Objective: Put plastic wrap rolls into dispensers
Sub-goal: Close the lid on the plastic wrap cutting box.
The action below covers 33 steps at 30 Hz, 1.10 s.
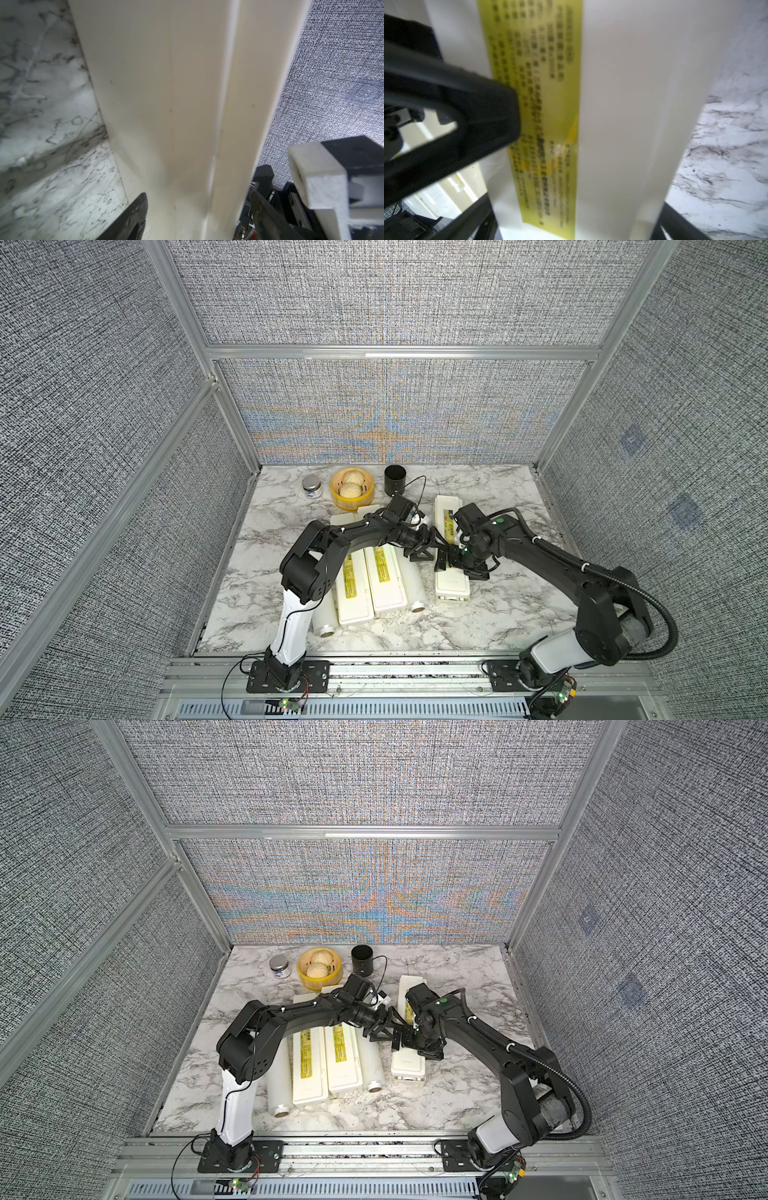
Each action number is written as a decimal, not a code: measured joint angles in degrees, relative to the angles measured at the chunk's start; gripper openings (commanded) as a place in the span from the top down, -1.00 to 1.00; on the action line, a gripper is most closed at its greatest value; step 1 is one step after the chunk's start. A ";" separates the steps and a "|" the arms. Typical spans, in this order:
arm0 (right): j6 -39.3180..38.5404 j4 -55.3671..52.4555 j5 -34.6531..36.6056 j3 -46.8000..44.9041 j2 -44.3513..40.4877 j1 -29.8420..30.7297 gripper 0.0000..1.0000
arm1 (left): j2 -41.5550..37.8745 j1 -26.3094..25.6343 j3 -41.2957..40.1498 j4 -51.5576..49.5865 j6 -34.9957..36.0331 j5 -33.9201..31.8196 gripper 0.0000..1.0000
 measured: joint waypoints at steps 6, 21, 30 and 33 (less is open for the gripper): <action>-0.57 0.26 -0.22 -0.13 0.55 0.09 -0.98 | 0.72 0.07 -0.35 1.46 -0.28 1.03 -0.54; -1.22 2.29 0.46 -2.45 -0.42 0.85 -0.97 | 0.42 -0.17 -1.90 4.98 -0.90 1.18 -0.55; -1.27 1.60 3.56 -4.31 -0.83 1.16 -0.97 | -0.46 -0.31 -3.43 7.28 -0.66 0.94 -0.55; -1.29 1.51 4.00 -4.44 -0.66 1.16 -0.97 | -0.35 -0.31 -3.39 7.48 -0.70 0.98 -0.55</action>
